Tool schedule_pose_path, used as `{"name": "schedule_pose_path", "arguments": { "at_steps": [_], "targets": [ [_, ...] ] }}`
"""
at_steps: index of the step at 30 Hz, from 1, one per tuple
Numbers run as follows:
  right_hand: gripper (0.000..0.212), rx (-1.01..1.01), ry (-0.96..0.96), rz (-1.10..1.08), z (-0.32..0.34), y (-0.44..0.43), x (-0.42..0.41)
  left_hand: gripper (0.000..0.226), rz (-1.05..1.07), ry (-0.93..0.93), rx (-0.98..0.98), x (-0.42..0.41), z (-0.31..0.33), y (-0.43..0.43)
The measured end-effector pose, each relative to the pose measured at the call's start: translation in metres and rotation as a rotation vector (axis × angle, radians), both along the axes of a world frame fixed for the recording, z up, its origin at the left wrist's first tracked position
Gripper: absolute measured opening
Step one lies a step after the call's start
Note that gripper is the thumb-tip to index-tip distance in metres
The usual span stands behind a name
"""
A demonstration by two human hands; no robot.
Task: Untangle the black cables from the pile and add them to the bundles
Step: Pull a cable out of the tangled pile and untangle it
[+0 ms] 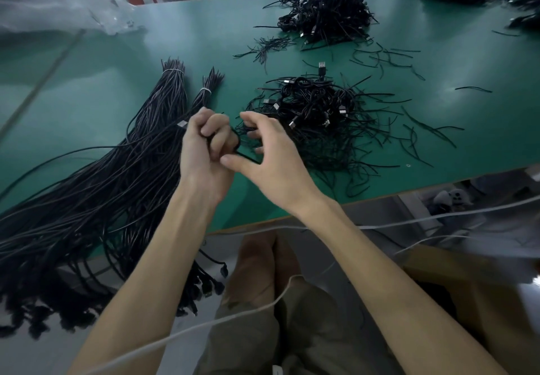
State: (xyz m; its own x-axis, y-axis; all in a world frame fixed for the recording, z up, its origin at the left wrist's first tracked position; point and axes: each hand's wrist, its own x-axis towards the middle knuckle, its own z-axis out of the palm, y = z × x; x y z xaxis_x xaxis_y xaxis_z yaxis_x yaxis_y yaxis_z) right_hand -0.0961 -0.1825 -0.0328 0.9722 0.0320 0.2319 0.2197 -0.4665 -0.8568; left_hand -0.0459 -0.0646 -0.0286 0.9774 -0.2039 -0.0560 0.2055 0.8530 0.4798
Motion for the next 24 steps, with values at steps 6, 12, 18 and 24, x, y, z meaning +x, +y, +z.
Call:
{"name": "schedule_pose_path", "arguments": {
  "at_steps": [6,12,18,24],
  "targets": [
    [0.067,0.175,0.179,0.115,0.007,-0.009,0.014,0.029,-0.147,-0.068,0.041,-0.007,-0.006,0.0],
    [0.046,0.279,0.195,0.098,0.0,-0.007,0.016,0.04,-0.16,-0.018,0.254,-0.017,-0.016,-0.009],
    [0.027,0.392,0.152,0.03,-0.012,-0.011,0.015,0.026,-0.332,-0.223,0.471,-0.011,-0.017,0.006],
    [0.026,0.555,0.056,0.007,-0.018,0.0,0.009,0.034,-0.484,-0.389,0.54,-0.009,-0.007,0.034]
  ]
}}
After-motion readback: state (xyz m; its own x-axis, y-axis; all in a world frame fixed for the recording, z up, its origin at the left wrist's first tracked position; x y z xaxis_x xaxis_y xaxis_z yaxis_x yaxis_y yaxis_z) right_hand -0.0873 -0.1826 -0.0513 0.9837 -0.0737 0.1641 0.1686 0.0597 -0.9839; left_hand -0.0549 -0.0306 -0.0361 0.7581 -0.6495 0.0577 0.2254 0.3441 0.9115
